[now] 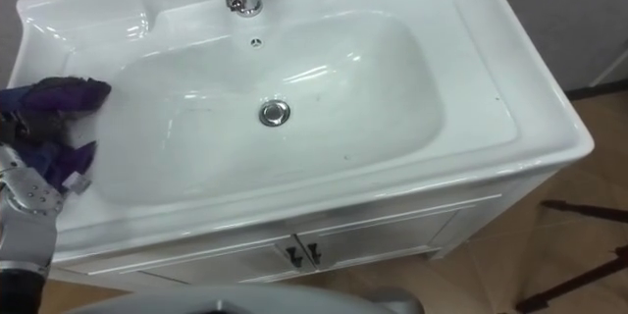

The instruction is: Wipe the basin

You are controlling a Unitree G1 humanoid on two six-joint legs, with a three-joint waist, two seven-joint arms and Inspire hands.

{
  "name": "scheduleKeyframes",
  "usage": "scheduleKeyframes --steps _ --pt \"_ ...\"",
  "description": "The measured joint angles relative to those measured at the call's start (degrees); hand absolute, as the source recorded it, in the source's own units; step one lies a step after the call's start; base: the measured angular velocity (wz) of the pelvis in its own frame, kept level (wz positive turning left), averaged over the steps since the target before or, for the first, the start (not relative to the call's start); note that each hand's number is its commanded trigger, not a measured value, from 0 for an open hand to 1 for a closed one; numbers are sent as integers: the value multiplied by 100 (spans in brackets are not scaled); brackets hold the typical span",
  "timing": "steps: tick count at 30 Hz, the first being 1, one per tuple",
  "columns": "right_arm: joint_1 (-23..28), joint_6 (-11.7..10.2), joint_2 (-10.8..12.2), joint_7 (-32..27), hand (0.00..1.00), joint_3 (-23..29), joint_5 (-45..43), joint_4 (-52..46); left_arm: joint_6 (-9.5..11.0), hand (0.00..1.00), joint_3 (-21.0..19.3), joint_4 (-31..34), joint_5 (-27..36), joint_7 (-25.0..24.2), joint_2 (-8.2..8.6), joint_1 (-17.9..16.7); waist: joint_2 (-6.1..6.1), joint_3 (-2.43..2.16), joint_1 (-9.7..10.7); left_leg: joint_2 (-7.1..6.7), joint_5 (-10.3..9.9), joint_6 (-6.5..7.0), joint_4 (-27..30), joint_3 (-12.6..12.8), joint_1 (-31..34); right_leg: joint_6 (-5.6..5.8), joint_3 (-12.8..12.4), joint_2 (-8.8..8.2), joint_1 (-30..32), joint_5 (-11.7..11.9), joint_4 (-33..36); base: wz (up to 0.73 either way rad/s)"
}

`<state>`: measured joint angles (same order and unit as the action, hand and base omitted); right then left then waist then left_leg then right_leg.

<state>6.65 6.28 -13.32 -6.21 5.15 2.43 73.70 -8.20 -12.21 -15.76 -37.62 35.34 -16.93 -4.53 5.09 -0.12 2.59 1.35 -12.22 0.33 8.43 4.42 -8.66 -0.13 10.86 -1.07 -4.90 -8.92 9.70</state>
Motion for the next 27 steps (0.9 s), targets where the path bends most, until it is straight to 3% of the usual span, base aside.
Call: scheduleKeyframes --steps 3,8,12,14,20,23,24,27 --pt "13 0 4 -5 0 -80 -1 -2 8 0 -3 464 151 0 0 0 -4 11 -16 2 0 0 9 2 2 -3 -6 2 4 2 10 -1" --pt "-30 -73 27 -104 0 -176 106 1 239 0 -32 676 1240 71 0 202 8 18 -91 2 1 0 15 11 -20 -3 -79 12 -19 2 7 -5" --pt "-27 -160 146 -265 0 -147 160 -29 362 0 -98 1153 2191 178 14 200 -95 82 -111 2 1 0 15 12 -64 -3 -40 11 -68 -1 -11 2" --pt "-2 -160 174 -309 0 -123 154 -77 449 0 -167 1282 2491 203 17 200 -126 86 -124 -5 0 0 14 3 -55 3 -6 -2 -63 -9 -9 5" --pt "28 -172 264 -326 0 -40 162 -229 532 0 -439 1298 2985 278 55 156 -187 0 -185 -10 0 0 11 8 -55 5 -15 -2 -17 -16 -3 1" --pt "30 -193 253 -330 0 51 158 -252 537 0 -673 1299 3143 380 50 158 -116 -62 -225 -3 0 0 9 9 -65 3 -26 4 -19 -14 -3 0" --pt "27 -192 239 -331 0 69 161 -250 537 0 -767 1300 3149 452 49 159 -105 -69 -244 -2 0 0 9 11 -80 1 -31 4 -36 -14 -1 0" --pt "29 -191 220 -315 0 73 151 -238 554 0 -948 1307 3143 526 49 159 -16 -27 -305 -3 0 0 5 4 -86 2 -17 1 -101 -14 -4 4"
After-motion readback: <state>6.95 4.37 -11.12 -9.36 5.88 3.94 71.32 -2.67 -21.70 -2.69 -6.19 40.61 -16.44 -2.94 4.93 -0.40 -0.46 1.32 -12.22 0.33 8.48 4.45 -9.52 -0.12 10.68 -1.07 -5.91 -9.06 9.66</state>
